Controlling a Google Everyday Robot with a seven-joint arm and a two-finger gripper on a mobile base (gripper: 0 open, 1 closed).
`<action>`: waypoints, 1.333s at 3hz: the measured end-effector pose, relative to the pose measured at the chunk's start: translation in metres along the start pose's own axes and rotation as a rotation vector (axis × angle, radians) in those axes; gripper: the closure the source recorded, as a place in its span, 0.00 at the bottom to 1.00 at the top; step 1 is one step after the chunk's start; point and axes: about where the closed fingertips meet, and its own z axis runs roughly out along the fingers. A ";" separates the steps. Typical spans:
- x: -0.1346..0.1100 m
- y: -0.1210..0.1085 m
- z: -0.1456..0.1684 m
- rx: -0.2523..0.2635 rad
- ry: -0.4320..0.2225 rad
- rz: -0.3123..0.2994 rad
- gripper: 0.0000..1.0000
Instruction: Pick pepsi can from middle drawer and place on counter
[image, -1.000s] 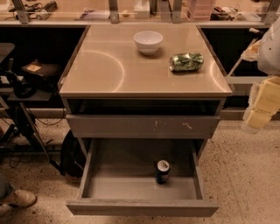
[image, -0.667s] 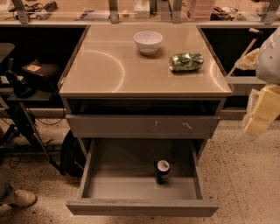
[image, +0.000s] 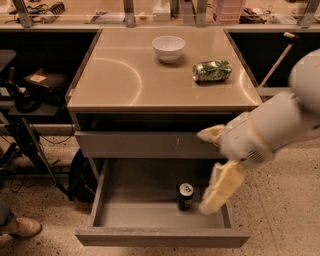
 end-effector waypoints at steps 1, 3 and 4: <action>-0.045 0.036 0.103 -0.147 -0.116 0.063 0.00; -0.043 0.052 0.138 -0.161 -0.108 0.088 0.00; -0.027 0.034 0.143 -0.080 -0.132 0.159 0.00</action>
Offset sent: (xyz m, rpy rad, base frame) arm -0.0212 0.0906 -0.0430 0.1260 0.1119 0.0313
